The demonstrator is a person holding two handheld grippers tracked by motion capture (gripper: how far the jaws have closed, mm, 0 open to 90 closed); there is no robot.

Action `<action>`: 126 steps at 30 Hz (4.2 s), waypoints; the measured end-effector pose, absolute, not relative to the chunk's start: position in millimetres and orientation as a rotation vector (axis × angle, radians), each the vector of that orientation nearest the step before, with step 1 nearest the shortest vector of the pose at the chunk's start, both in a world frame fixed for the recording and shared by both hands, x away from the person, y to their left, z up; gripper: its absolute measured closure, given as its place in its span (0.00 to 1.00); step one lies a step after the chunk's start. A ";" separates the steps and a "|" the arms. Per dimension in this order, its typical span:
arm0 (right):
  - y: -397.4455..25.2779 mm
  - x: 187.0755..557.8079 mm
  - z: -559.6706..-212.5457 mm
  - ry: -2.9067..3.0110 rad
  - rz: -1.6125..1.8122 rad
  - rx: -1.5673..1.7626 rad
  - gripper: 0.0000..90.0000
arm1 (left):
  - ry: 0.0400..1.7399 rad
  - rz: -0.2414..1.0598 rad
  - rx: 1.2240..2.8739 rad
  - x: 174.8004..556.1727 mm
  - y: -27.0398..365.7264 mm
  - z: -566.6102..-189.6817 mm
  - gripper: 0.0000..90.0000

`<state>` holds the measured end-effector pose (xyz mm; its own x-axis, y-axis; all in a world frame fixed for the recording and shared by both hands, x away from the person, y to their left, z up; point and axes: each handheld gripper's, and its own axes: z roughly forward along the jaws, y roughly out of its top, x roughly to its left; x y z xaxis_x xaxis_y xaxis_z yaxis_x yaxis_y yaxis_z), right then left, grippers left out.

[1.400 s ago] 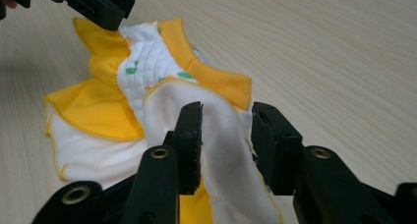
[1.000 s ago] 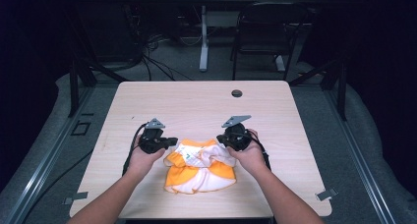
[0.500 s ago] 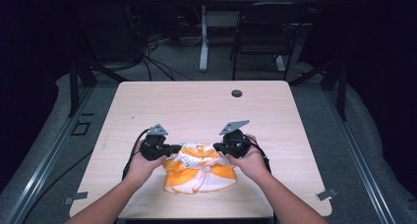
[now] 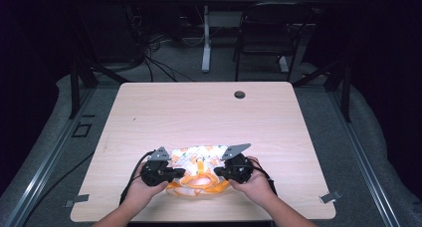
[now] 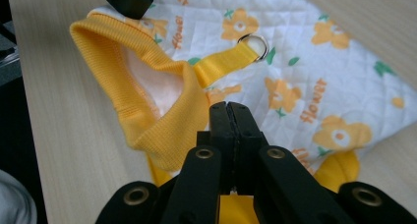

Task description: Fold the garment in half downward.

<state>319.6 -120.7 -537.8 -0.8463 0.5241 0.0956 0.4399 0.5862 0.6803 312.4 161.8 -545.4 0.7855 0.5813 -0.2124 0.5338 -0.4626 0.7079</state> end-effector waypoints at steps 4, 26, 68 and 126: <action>-121.8 309.9 -547.7 2.719 1.088 0.818 1.00 | 0.835 0.076 2.167 308.0 164.9 -553.8 1.00; -127.2 299.6 -570.2 2.742 1.075 0.879 1.00 | 0.856 0.102 2.145 300.5 175.2 -578.2 1.00; -111.4 369.8 -569.7 2.634 1.046 1.077 1.00 | 1.008 0.201 2.096 379.8 172.5 -578.5 1.00; -132.7 350.9 -523.2 2.480 1.109 1.021 0.72 | 0.972 0.251 2.008 359.4 193.5 -534.9 0.70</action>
